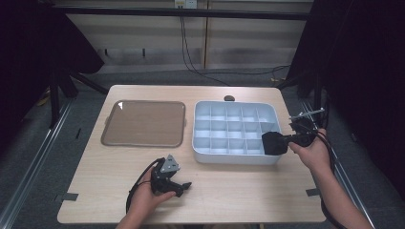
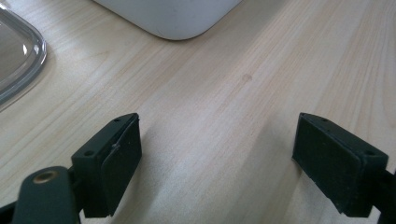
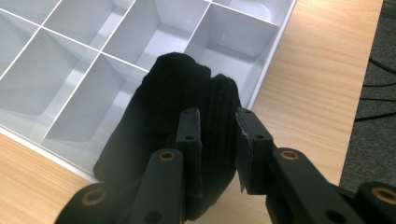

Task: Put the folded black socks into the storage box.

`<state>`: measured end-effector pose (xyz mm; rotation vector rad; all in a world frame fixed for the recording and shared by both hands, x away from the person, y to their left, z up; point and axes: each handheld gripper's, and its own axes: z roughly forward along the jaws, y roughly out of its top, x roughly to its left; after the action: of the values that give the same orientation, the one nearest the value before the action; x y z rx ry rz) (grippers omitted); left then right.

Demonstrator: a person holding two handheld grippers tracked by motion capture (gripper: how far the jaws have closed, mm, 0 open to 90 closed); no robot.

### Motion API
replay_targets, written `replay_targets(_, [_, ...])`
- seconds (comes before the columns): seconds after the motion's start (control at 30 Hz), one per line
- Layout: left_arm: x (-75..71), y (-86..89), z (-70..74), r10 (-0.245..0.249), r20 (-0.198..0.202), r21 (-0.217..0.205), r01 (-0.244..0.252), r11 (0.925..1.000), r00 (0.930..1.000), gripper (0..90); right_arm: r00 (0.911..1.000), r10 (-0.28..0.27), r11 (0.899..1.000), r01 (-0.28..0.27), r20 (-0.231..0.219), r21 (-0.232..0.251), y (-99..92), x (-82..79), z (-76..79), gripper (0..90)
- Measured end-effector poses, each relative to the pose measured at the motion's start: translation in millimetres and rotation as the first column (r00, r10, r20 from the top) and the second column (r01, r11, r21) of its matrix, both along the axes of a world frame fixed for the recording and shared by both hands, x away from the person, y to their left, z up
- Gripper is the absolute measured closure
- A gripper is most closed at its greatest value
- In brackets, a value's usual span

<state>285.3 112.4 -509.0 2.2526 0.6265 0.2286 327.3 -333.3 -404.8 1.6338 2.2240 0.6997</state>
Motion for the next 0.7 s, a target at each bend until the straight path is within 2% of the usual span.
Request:
replay_targets(0.53, [0.0, 0.2, 0.3, -0.002, -0.001, 0.005, 0.002, 1.0, 1.0, 15.0, 0.9998, -0.017, 1.0, 0.017, 0.013, -0.005, -1.2, -2.5, 0.9, 64.5])
replay_targets(0.7, [0.0, 0.0, 0.1, 0.0, -0.001, 0.001, 0.0, 1.0, 1.0, 15.0, 0.9998, -0.02, 1.0, 0.02, 0.008, -0.022, -0.3, -2.2, 1.3, 63.2])
